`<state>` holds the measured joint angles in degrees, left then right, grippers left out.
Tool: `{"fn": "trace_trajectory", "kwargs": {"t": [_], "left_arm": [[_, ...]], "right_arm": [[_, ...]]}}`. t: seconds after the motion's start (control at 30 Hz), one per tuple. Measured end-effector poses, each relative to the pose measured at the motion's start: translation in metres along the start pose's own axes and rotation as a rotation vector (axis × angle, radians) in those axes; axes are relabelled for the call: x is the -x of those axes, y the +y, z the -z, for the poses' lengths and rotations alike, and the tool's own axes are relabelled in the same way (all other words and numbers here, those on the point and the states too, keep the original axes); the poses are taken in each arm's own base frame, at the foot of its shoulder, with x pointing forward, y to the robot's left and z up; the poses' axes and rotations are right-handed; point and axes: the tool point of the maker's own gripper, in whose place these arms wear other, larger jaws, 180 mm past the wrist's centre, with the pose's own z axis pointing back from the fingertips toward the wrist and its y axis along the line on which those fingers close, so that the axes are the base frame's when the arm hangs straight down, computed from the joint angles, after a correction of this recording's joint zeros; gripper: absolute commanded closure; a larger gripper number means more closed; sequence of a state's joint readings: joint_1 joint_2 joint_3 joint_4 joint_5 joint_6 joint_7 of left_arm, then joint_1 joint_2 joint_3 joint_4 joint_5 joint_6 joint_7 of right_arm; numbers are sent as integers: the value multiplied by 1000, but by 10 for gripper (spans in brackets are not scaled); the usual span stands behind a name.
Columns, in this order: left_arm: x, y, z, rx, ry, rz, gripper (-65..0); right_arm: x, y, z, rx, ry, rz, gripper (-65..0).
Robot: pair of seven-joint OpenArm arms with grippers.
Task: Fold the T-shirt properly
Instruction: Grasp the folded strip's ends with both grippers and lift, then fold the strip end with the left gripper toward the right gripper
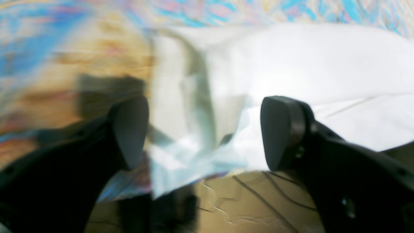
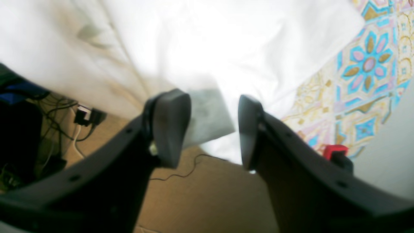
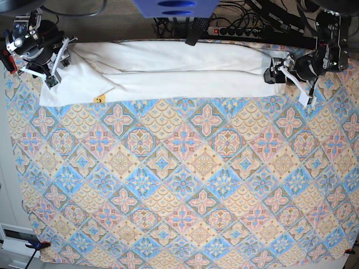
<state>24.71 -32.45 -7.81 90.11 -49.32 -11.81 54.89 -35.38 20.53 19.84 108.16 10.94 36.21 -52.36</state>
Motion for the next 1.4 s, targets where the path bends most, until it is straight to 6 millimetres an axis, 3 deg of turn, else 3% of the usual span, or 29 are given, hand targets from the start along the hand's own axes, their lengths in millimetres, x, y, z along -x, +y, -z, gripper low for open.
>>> {"fn": "trace_trajectory", "kwargs": {"t": [0.1,0.3,0.43,0.53,0.7,0.73,0.8,1.03,1.23,1.3,1.4], "left_arm": [[8,7,8,-23,33,-2,-540],[8,-10,21,-2,4,24,-539],[20,-16,30,26,28,22,-516],[19,-24,35,39,17,34,-395],[15,-17,38,0,0,30,-23],[14,-18,38,4,-1,24,0],[9,-15,37,2,2,9,0],[-15,24,12,-48,-93,-124,0],[-57,78,-31,-179,-229,-146,0],[-65,78,-40,-194,-260,-138,0],[-70,51,-46,-145,-275,-73,0]], "right_arm": [[0,0,0,0,2,-1,-268],[0,0,0,0,2,-1,-268],[0,1,0,-2,0,1,-268],[-1,0,0,1,-3,3,-268],[-6,-6,-1,15,-14,0,-268],[-8,-6,-2,17,-18,-3,-268],[-12,-5,-3,16,-29,-8,-268],[-13,-5,-4,20,-31,-14,-268],[-16,-6,-6,23,-41,-17,-268],[-17,-6,-6,24,-42,-18,-268],[-17,-6,-6,24,-44,-17,-268]]}}
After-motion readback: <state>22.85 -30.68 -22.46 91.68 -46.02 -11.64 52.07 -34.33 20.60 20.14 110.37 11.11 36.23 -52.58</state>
